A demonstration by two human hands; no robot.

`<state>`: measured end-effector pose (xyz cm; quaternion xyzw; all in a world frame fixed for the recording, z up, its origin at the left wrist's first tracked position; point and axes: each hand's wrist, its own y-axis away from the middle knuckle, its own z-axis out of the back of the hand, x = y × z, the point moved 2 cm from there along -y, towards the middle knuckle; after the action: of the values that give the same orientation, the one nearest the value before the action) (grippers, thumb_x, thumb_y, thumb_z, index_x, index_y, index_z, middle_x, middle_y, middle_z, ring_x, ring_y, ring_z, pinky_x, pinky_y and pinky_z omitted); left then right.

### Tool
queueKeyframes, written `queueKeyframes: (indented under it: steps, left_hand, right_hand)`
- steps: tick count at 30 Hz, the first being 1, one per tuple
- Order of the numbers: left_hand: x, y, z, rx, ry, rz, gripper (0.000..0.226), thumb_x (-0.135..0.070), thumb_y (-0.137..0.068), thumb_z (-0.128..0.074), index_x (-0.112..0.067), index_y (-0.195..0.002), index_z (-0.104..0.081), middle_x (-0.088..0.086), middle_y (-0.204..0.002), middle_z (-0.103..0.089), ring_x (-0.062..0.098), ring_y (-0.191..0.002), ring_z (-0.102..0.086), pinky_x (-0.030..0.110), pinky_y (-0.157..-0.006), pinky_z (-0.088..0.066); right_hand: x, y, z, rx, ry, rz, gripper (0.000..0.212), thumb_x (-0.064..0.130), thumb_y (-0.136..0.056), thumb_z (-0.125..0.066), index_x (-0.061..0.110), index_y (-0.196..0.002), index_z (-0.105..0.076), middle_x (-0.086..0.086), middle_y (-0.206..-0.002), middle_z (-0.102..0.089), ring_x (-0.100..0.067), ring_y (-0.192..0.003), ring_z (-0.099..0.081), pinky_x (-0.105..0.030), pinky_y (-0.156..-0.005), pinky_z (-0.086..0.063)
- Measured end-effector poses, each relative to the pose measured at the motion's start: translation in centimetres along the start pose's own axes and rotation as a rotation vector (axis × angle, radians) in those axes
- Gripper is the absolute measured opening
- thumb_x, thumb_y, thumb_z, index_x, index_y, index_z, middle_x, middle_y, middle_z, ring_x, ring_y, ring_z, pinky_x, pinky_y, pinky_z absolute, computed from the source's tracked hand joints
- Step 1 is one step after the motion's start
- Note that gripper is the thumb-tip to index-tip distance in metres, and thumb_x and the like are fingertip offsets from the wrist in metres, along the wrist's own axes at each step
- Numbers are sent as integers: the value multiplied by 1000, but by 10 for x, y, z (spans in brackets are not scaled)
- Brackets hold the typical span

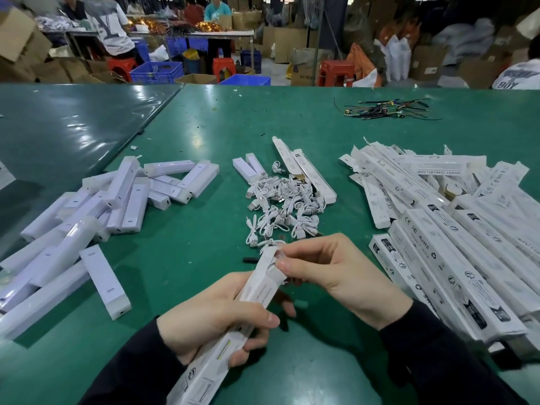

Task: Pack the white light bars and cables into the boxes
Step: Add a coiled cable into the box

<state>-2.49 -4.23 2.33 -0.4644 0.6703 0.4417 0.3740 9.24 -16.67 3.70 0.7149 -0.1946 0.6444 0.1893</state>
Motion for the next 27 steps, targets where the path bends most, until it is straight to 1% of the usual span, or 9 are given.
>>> queueKeyframes:
  steps: [2,6,9,11,15,18,20,24,27]
  left_hand:
    - [2,-1,0,8,3,9,35,4,-75,-61,-9,-107,-66,17,-104,-63,20,-48,-39,18,-33,-36]
    - [3,-1,-3,41,-11,27,43,4,-76,-60,-3,-119,-58,21,-106,-59,19,-49,-38,17,-33,-36]
    - [3,-1,-3,28,12,33,40,6,-75,-60,0,-114,-57,22,-107,-59,20,-47,-40,17,-34,-36]
    - [2,-2,-2,13,38,27,36,6,-73,-59,0,-109,-58,21,-104,-61,19,-46,-39,18,-33,-35]
    - [-1,-2,0,3,88,3,35,6,-74,-58,-1,-108,-59,19,-96,-63,18,-45,-36,18,-33,-34]
    - [1,-3,-2,27,50,20,45,6,-77,-55,-3,-121,-49,12,-81,-65,17,-41,-40,17,-33,-36]
    - [1,-5,-1,-32,69,18,50,5,-76,-56,-7,-124,-51,12,-81,-62,17,-42,-38,17,-33,-35]
    - [-2,-8,2,-87,177,-46,67,-2,-66,-59,-14,-131,-47,15,-79,-59,22,-45,-42,21,-35,-38]
    - [-3,-6,4,-134,266,-64,75,-5,-58,-59,-18,-131,-48,22,-90,-53,31,-57,-50,33,-44,-48]
  right_hand:
    - [0,0,1,-8,36,-3,11,3,-79,-72,10,-88,-71,-1,-73,-74,-4,-61,-62,-14,-61,-47]
    - [1,1,0,29,30,17,23,-8,-75,-73,14,-74,-75,-1,-73,-75,-5,-66,-68,-14,-64,-51]
    - [-1,2,-3,57,88,48,18,-6,-79,-71,6,-91,-77,2,-79,-75,-4,-74,-67,-15,-70,-50]
    - [-2,1,-2,30,98,72,14,-6,-82,-70,5,-89,-75,3,-77,-73,-5,-71,-65,-14,-69,-49]
    - [1,1,-5,16,140,101,16,15,-88,-65,7,-77,-73,3,-70,-67,-8,-60,-57,-16,-61,-46]
    - [-3,3,-14,78,263,118,32,30,-95,-57,17,-68,-69,12,-77,-57,-3,-69,-51,-16,-70,-40]
    - [-6,3,-17,86,301,108,35,32,-94,-53,13,-70,-69,11,-81,-55,-3,-75,-52,-21,-77,-39]
    - [-7,-1,-11,-27,128,117,3,3,-90,-67,5,-92,-67,-5,-78,-64,-16,-64,-56,-31,-63,-48]
    - [-9,-4,-2,-175,56,113,15,-5,-81,-72,6,-87,-65,-2,-74,-69,-13,-63,-63,-23,-64,-52]
